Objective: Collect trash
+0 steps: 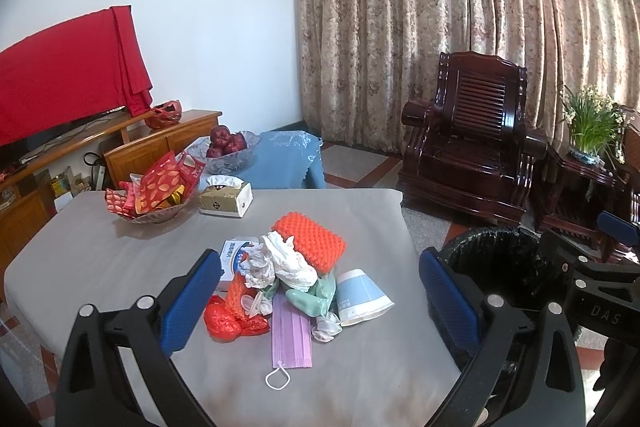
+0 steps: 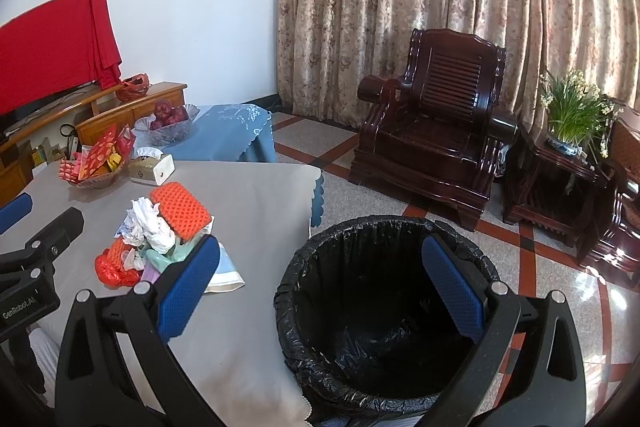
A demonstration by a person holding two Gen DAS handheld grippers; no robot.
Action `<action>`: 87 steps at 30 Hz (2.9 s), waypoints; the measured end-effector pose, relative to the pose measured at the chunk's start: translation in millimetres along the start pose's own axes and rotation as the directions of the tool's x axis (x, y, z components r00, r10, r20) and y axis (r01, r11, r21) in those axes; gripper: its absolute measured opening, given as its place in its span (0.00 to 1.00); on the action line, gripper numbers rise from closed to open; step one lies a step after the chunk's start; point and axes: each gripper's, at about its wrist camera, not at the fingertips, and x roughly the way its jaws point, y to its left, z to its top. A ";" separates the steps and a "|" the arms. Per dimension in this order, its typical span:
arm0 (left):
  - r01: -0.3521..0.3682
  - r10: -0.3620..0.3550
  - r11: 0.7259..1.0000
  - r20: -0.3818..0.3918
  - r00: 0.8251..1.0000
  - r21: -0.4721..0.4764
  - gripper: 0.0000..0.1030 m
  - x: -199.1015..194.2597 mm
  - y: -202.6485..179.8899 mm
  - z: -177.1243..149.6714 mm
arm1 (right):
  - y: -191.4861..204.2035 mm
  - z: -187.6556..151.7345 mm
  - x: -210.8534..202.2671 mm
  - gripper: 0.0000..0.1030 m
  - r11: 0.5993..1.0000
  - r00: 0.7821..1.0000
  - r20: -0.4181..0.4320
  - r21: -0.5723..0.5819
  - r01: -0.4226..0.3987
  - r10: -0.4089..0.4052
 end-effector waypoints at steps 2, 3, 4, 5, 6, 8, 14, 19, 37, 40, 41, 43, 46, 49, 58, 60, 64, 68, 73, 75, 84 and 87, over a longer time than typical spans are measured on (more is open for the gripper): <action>0.001 -0.001 1.000 0.000 1.000 0.001 0.94 -0.1 0.2 0.0 | -0.1 0.1 -0.1 0.95 1.000 1.000 -0.001 -0.002 0.000 0.000; 0.001 -0.001 1.000 0.000 1.000 0.000 0.94 -0.1 0.3 -0.1 | -0.2 0.0 -0.3 0.95 1.000 1.000 0.000 -0.001 0.000 0.000; 0.001 -0.001 1.000 0.000 1.000 0.000 0.94 -0.2 0.5 0.4 | -0.2 -0.1 -0.3 0.95 1.000 1.000 0.001 0.001 0.000 0.000; 0.001 -0.001 1.000 0.000 1.000 -0.001 0.94 -0.1 0.5 0.6 | -0.1 -0.3 -0.3 0.95 1.000 1.000 0.000 0.001 0.000 0.000; 0.000 0.000 1.000 0.001 1.000 0.000 0.94 -0.1 0.3 -0.3 | 0.0 -0.3 -0.4 0.95 1.000 1.000 0.001 0.001 0.000 0.000; 0.001 -0.001 1.000 0.000 1.000 -0.001 0.94 -0.2 0.7 0.4 | 0.2 -0.8 -0.8 0.95 1.000 1.000 0.001 -0.001 0.001 -0.001; 0.001 -0.001 1.000 0.002 1.000 0.000 0.94 -0.1 0.8 -0.5 | -0.1 0.1 -1.9 0.95 1.000 1.000 0.001 -0.001 0.000 0.000; 0.000 0.000 1.000 0.003 1.000 -0.001 0.94 -1.2 0.5 -0.4 | 0.3 -0.4 -2.0 0.95 1.000 1.000 0.003 -0.003 0.001 -0.001; 0.001 -0.001 1.000 0.003 1.000 -0.002 0.94 -1.1 0.9 -0.5 | 0.9 -1.0 -2.1 0.95 1.000 1.000 0.003 -0.004 0.002 -0.002; 0.001 -0.001 1.000 0.003 1.000 -0.003 0.94 -1.0 1.0 -0.6 | 0.8 -1.2 -2.0 0.95 1.000 1.000 0.003 -0.003 0.001 -0.001; 0.001 -0.001 1.000 0.002 1.000 -0.002 0.94 -1.0 1.1 -0.3 | 0.8 -1.4 -2.0 0.95 1.000 1.000 0.004 -0.004 0.000 0.000; 0.000 0.000 1.000 0.003 1.000 -0.003 0.94 -1.0 1.2 -0.6 | 0.8 -0.7 -2.3 0.95 1.000 1.000 0.004 -0.004 0.000 0.000; 0.002 -0.002 1.000 0.000 1.000 -0.009 0.94 -1.8 1.8 -0.5 | 1.5 0.4 -1.0 0.95 1.000 1.000 0.005 -0.005 -0.007 0.007; 0.001 -0.001 1.000 -0.007 1.000 -0.015 0.94 0.2 5.9 -2.6 | 3.9 0.3 1.4 0.95 1.000 1.000 0.004 -0.002 -0.027 0.027; -0.100 0.100 0.995 -0.027 0.995 -0.022 0.94 32.7 48.1 -23.0 | 44.7 -12.1 46.8 0.95 0.991 0.991 -0.050 -0.045 -0.127 0.125; -0.119 0.117 0.992 -0.038 0.992 -0.031 0.94 44.5 63.1 -30.6 | 58.7 -17.0 60.6 0.95 0.987 0.987 -0.062 -0.051 -0.154 0.150; -0.116 0.110 0.991 -0.089 0.990 -0.061 0.94 73.2 92.8 -50.5 | 87.7 -26.8 97.5 0.95 0.976 0.976 -0.083 -0.073 -0.207 0.201; -0.134 0.125 0.988 -0.118 0.985 -0.076 0.94 97.3 108.0 -63.5 | 107.6 -33.8 132.8 0.95 0.973 0.975 -0.107 -0.103 -0.206 0.195; -0.165 0.155 0.985 -0.141 0.978 -0.057 0.94 119.2 114.0 -74.9 | 122.0 -45.8 180.7 0.93 0.971 0.965 -0.196 -0.126 -0.203 0.176; -0.167 0.158 0.985 -0.158 0.975 -0.044 0.94 126.9 115.0 -78.5 | 127.8 -52.1 196.6 0.91 0.967 0.956 -0.235 -0.142 -0.212 0.175; -0.153 0.142 0.987 -0.195 0.971 -0.044 0.94 146.0 114.5 -88.2 | 133.6 -67.4 230.9 0.91 0.962 0.931 -0.307 -0.121 -0.246 0.199; -0.143 0.132 0.989 -0.197 0.971 -0.040 0.94 152.1 110.4 -86.3 | 140.9 -70.1 236.6 0.91 0.954 0.917 -0.339 -0.136 -0.267 0.208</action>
